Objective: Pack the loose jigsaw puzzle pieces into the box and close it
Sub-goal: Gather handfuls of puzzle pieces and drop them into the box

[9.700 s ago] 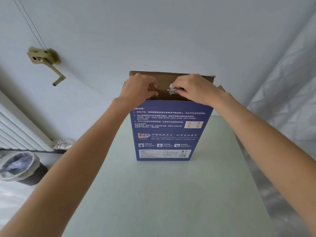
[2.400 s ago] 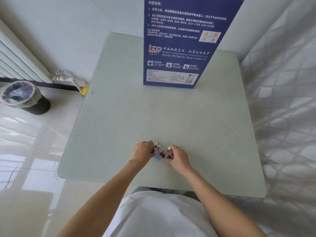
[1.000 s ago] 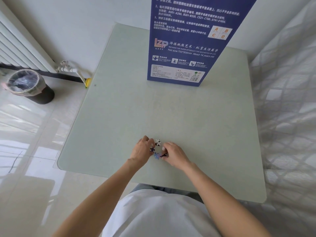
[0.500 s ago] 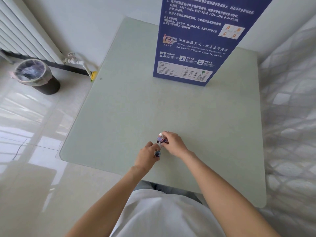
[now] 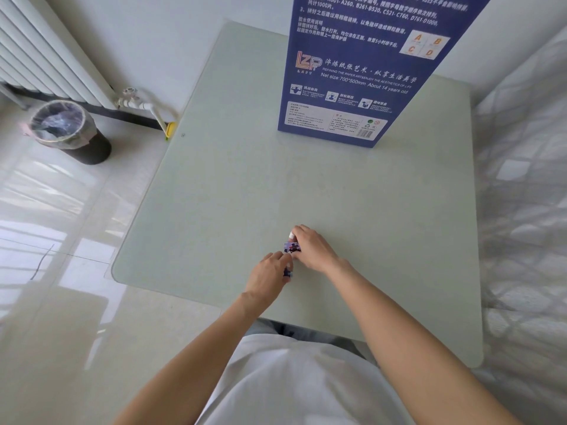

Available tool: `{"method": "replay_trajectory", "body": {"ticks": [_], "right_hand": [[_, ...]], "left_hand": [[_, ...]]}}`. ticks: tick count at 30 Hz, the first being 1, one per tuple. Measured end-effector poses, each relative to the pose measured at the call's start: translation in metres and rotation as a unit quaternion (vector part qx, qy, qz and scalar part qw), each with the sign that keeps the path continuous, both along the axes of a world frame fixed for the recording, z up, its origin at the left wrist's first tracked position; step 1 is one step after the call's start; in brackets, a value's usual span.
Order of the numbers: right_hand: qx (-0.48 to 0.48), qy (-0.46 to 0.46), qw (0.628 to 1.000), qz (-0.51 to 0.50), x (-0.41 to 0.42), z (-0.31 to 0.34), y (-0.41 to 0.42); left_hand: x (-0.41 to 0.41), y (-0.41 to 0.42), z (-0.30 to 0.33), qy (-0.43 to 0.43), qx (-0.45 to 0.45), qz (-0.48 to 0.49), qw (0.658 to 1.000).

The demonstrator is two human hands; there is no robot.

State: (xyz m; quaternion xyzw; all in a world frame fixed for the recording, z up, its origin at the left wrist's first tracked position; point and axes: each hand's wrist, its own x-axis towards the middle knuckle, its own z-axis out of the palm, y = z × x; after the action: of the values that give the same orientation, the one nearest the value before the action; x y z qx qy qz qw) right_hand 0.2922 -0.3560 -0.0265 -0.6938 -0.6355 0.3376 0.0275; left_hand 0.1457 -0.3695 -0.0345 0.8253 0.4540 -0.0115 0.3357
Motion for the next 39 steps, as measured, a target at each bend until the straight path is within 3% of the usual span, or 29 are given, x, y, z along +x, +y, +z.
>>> {"method": "replay_trajectory", "body": {"ticks": [5, 13, 19, 23, 30, 39], "right_hand": [[-0.024, 0.014, 0.999, -0.026, 0.000, 0.001, -0.002], [-0.014, 0.053, 0.993, -0.103, 0.006, 0.001, -0.016], [0.025, 0.021, 0.984, -0.173, 0.021, -0.002, -0.041], [0.037, 0.053, 0.977, -0.205, 0.024, -0.004, -0.049], [0.059, 0.066, 0.969, -0.230, 0.020, -0.007, -0.053], [0.053, 0.064, 0.969, -0.232, 0.018, -0.004, -0.055]], "left_hand": [[-0.005, 0.000, 0.002, -0.039, -0.044, 0.039, 0.997], [-0.014, 0.018, 0.004, -0.090, -0.101, 0.181, 0.974], [0.013, 0.035, 0.005, -0.042, -0.066, 0.082, 0.994], [0.017, 0.043, 0.006, 0.011, -0.059, 0.029, 0.998], [0.021, 0.050, 0.007, 0.058, -0.059, -0.015, 0.996], [0.018, 0.049, 0.009, 0.056, -0.032, -0.038, 0.997]]}}
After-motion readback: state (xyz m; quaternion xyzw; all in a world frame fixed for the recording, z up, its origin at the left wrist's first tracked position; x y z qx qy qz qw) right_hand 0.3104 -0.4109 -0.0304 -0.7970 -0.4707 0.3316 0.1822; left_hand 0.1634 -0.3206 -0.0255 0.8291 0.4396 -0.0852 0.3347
